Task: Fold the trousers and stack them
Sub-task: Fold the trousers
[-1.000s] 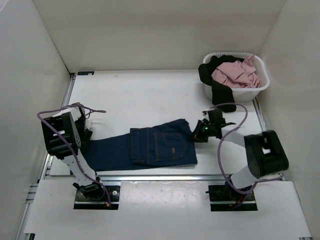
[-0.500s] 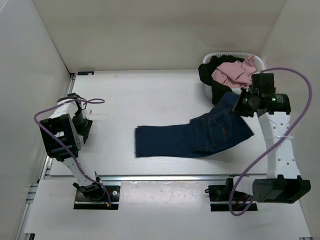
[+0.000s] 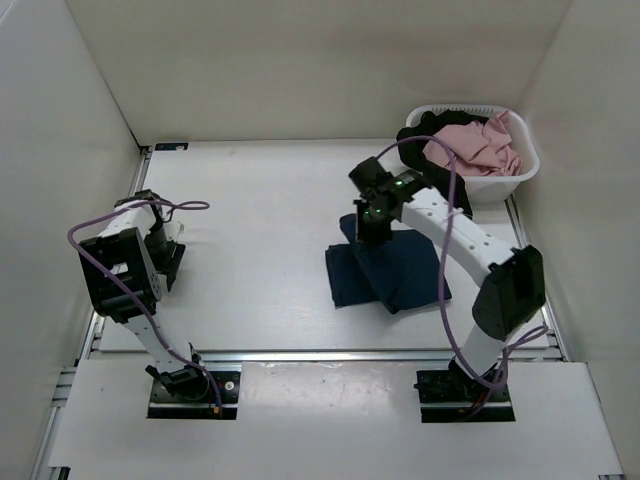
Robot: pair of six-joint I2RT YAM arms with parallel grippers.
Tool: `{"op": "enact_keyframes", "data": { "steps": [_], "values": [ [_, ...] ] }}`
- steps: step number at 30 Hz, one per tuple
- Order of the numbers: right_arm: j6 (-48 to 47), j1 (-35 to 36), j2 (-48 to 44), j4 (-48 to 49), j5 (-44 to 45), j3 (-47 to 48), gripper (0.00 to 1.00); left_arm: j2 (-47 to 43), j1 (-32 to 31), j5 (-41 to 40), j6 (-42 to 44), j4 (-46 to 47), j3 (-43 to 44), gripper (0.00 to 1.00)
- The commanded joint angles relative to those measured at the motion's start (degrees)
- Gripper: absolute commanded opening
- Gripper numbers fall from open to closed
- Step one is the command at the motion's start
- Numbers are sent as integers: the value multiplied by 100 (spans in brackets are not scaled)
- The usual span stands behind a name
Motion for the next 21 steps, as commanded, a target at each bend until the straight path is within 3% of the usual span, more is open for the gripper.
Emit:
{"op": "enact_keyframes", "data": {
  "steps": [1,4,6,8,9,12,15,18,21],
  "values": [
    [445,421,329,442,43,368,0,-252,159,126,35,28,-52,75],
    [690,808,999,687,-148,615,0,-252,212,126,97,28,-52,75],
    [752,1055,1481,872,-439,720,8,-305,274,126,149,28,-52,75],
    [595,1195,1799,864,-642,1227,33,-305,326,126,149,28,-52,75],
    [481,1196,2044,812,-782,1457,52,-305,326,126,149,28,-52,75],
    [-29,1301,2056,1143,-1177,1872,66,-357,388,126,202,28,-105,75],
    [-249,1301,1505,1680,-1251,1566,73,-410,441,126,255,28,-105,75],
    [-180,1065,800,1734,-392,627,77,-489,441,292,316,28,-105,75],
    [154,363,18,1672,-125,-726,77,-779,274,513,387,-51,18,75]
  ]
}}
